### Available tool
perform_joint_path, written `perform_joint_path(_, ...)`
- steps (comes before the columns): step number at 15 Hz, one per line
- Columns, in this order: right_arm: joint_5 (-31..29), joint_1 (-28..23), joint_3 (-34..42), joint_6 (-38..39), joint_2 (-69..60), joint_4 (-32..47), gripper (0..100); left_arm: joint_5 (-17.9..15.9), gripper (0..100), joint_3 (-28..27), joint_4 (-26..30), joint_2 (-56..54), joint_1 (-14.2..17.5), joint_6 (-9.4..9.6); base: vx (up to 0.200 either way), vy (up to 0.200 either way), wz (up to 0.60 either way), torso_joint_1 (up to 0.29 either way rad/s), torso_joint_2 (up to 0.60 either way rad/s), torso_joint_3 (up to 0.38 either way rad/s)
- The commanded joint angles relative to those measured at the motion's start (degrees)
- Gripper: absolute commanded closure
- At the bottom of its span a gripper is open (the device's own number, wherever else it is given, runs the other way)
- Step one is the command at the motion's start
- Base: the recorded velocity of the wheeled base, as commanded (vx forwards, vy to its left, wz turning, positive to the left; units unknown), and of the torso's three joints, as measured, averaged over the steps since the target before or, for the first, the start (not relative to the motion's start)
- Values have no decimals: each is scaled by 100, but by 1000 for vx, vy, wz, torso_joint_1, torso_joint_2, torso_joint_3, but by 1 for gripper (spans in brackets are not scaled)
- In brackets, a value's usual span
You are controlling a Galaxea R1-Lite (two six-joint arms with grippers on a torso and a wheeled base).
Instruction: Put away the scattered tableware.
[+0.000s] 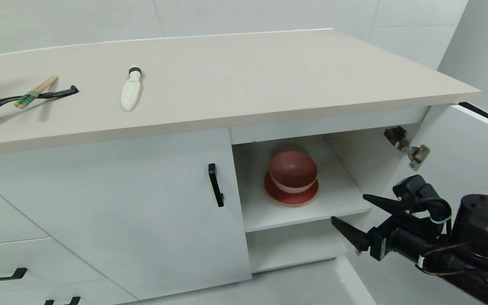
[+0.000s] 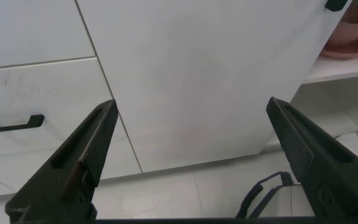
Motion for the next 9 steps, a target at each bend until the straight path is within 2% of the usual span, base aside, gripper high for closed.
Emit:
perform_joint_path(1, -6, -7, 314, 16, -422, -4, 0, 4, 0, 0, -1, -2, 1, -1, -200, 0, 0, -2, 2, 2)
perform_joint_path(4, -14, -59, 657, 43, -598, -4, 0, 4, 0, 0, -1, -2, 1, -10, -200, 0, 0, -2, 5, 7)
perform_joint_path(7, -23, -349, 912, 51, -993, -4, 0, 4, 0, 0, 8, -2, 1, 7, -200, 0, 0, 4, 2, 4)
perform_joint_path(9, -32, -692, 1369, 95, -1486, 75, 0, 4, 0, 0, 8, -2, 1, 34, -200, 0, 0, 5, 2, 2)
